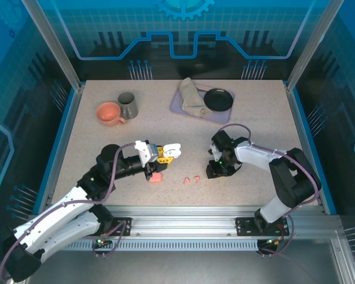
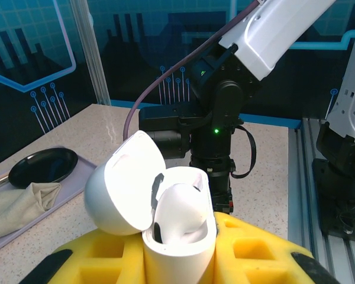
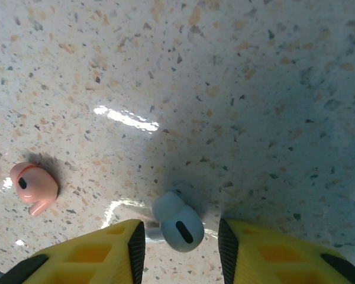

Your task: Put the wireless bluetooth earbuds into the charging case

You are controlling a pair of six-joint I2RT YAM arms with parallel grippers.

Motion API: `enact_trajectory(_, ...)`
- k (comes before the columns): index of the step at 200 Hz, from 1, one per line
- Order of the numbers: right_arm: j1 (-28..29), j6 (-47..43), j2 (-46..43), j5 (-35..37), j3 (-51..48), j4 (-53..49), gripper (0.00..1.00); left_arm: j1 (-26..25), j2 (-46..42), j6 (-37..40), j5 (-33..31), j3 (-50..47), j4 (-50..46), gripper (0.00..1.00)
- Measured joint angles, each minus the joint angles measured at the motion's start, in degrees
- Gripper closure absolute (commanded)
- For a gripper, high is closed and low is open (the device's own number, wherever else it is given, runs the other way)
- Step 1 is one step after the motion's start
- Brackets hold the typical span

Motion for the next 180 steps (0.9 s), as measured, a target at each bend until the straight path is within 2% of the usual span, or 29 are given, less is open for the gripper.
enact_trajectory(180, -0.68, 0.28, 1.42, 0.02, 1.01, -0.20, 0.75, 0.00, 0.00, 0.00, -0.20, 0.00, -0.85, 1.00)
